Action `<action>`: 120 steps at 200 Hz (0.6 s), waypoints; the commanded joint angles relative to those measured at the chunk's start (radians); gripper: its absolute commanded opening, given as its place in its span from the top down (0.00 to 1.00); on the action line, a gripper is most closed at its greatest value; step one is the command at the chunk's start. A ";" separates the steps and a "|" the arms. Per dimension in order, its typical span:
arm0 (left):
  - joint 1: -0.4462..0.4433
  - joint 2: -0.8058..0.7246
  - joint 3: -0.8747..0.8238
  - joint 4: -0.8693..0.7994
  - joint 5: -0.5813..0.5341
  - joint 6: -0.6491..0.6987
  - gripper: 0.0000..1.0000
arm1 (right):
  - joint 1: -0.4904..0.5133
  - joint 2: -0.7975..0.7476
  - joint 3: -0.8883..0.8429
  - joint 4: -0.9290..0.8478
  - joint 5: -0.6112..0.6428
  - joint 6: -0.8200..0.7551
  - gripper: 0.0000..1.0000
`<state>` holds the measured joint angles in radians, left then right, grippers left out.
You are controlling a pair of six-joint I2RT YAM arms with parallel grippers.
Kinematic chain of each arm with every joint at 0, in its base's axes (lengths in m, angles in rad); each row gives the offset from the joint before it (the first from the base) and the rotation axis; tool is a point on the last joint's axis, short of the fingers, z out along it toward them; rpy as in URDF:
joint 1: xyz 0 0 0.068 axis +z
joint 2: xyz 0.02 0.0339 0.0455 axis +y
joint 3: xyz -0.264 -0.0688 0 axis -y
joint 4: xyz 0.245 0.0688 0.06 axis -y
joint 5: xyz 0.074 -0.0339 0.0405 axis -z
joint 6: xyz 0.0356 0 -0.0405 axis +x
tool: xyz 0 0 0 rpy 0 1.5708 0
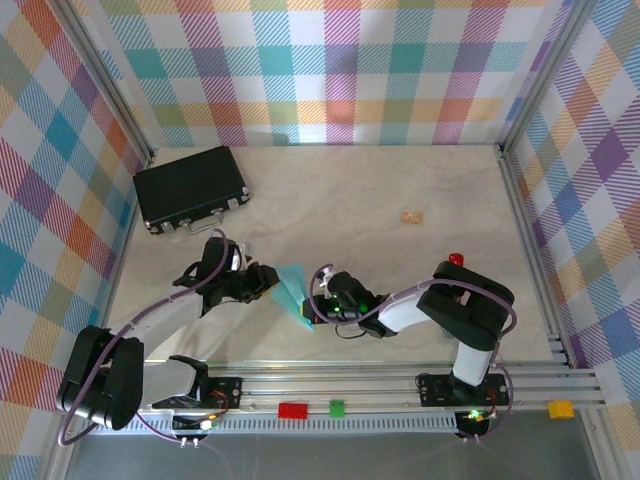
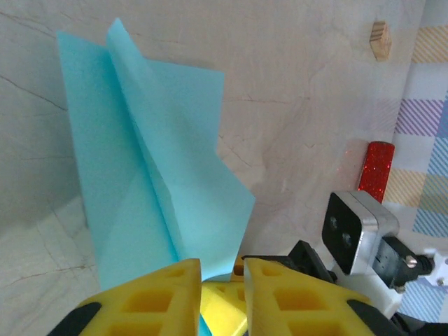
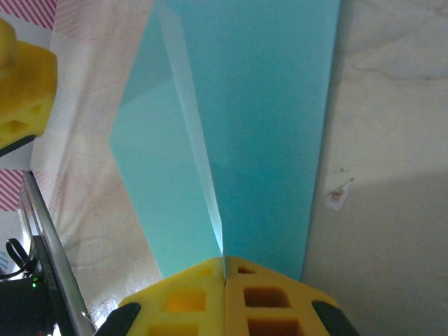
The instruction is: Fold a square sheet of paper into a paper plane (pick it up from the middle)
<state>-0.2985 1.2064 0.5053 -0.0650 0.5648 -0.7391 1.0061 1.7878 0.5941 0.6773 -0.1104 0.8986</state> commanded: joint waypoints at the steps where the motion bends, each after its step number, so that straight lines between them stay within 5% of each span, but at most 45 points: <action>1: 0.009 0.034 -0.014 0.063 0.064 0.010 0.80 | -0.006 0.016 -0.017 0.040 -0.036 0.048 0.99; 120: 0.002 0.250 -0.035 0.171 0.119 0.039 0.89 | -0.006 0.060 -0.068 0.114 -0.019 0.121 1.00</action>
<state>-0.2985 1.4166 0.4934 0.0322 0.6479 -0.7090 1.0023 1.8156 0.5499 0.7872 -0.1215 0.9871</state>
